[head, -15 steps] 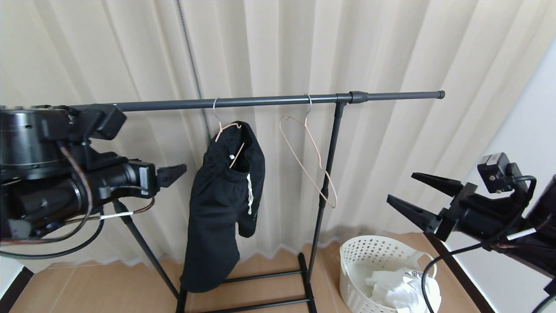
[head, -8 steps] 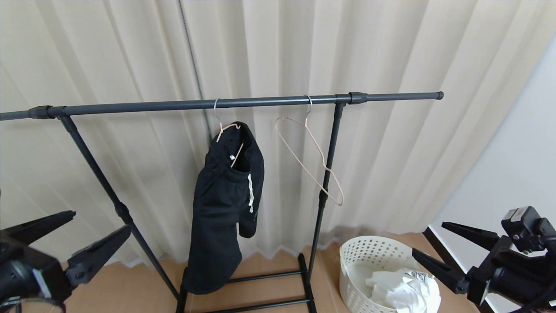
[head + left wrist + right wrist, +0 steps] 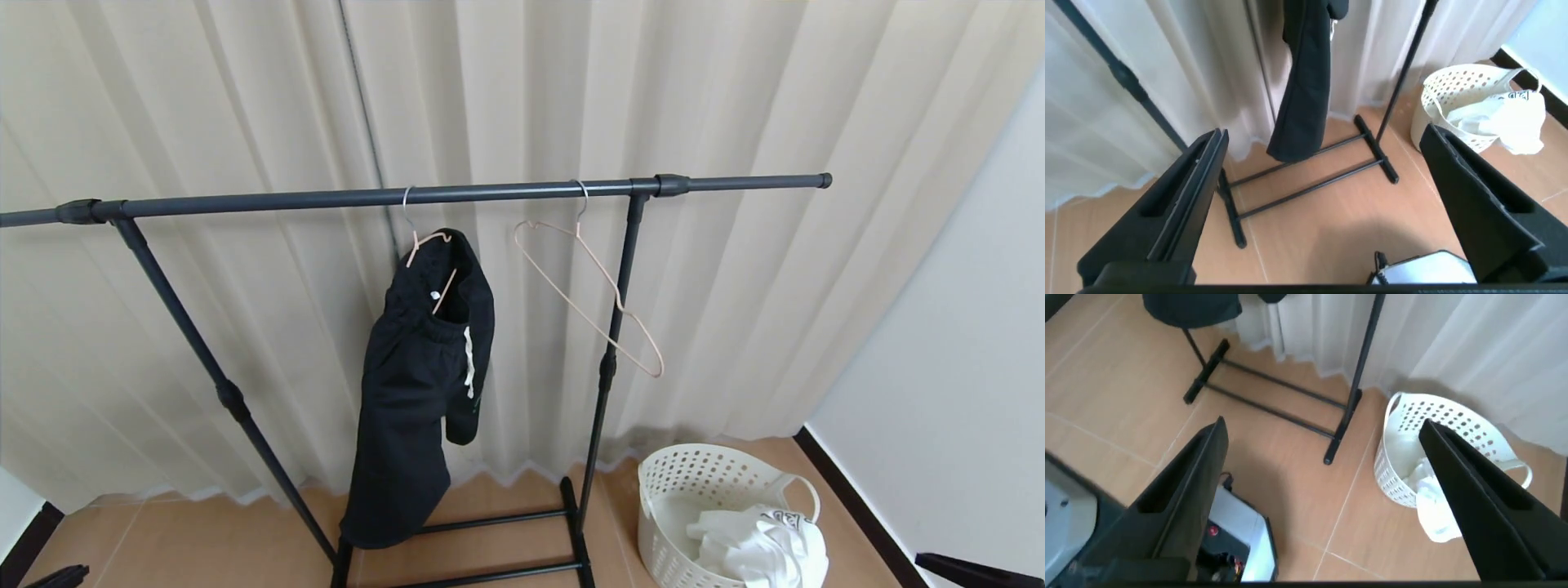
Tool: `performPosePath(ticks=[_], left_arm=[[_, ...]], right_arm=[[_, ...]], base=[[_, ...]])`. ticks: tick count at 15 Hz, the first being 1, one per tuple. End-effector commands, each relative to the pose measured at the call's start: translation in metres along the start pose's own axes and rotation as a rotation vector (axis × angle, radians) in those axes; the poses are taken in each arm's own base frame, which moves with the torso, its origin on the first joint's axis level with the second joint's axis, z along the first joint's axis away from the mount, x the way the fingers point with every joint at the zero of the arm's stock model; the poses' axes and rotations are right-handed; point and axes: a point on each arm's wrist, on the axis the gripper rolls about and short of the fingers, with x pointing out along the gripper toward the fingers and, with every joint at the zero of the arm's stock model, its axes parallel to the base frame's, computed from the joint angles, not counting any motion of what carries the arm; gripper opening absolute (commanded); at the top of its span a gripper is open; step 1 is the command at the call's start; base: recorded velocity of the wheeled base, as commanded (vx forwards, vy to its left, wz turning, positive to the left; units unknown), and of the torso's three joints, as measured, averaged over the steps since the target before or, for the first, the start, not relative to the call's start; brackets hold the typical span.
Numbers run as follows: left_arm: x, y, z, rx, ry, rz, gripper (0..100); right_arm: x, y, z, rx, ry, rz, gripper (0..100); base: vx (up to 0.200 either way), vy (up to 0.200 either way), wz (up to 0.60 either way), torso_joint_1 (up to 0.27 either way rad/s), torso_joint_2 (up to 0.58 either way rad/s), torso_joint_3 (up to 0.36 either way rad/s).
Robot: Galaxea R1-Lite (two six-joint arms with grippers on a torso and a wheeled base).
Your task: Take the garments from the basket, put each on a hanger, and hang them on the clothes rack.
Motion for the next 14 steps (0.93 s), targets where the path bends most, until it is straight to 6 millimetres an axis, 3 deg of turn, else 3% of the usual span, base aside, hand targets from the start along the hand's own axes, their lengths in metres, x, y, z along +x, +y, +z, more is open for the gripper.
performPosePath(ticks=[1, 7, 14], left_arm=[[-0.011, -0.001, -0.012, 0.001, -0.045, 0.004, 100], [-0.015, -0.003, -0.036, -0.002, 0.001, 0.069, 100], [-0.031, -0.007, -0.043, -0.01, -0.204, 0.199, 100]], right_arm=[[-0.037, 0.017, -0.037, -0.039, -0.131, -0.042, 100], [-0.052, 0.023, -0.046, -0.091, -0.348, -0.143, 100], [-0.052, 0.021, -0.047, -0.038, -0.35, -0.225, 100]], base=[[0.0, 0.0, 0.0, 0.0, 0.0, 0.0], [0.0, 0.0, 0.0, 0.0, 0.0, 0.0], [0.0, 0.0, 0.0, 0.0, 0.0, 0.0]])
